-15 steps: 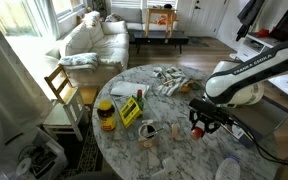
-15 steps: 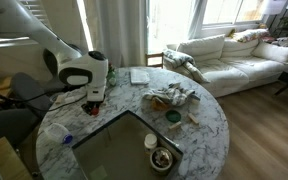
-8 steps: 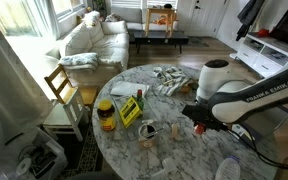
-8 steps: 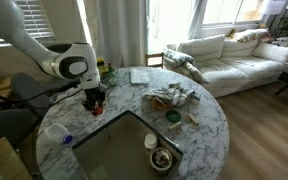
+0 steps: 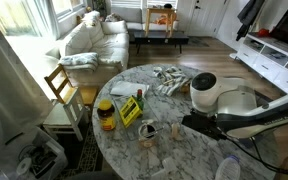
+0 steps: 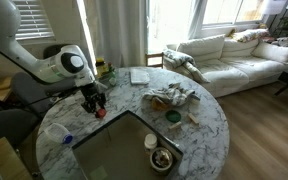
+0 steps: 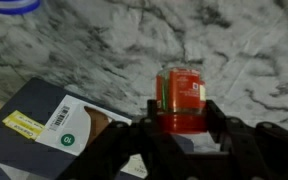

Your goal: Put the container with the red lid upright and put the wooden block on top of it then place the container and block in the yellow tin on the left

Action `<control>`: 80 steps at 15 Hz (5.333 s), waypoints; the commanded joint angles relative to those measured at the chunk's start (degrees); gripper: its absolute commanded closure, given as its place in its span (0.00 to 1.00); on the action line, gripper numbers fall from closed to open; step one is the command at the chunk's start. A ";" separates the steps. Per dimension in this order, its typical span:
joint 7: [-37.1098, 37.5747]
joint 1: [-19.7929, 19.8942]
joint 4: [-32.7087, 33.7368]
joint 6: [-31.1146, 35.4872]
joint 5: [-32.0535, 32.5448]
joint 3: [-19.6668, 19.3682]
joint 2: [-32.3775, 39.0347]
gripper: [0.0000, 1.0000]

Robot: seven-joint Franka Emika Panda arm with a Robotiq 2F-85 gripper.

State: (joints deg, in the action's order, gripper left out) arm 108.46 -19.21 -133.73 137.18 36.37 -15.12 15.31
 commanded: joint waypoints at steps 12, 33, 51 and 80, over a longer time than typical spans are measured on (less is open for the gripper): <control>8.86 5.65 3.06 -6.00 7.81 10.96 4.61 0.26; -46.56 22.05 2.17 4.95 -39.15 23.59 -3.83 0.00; -60.78 18.63 6.00 4.97 -48.32 16.58 1.92 0.00; -72.68 18.09 13.91 -2.09 -49.14 14.17 8.03 0.93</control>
State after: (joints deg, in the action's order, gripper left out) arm 40.26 -2.21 -117.33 138.64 -11.61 -0.55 27.77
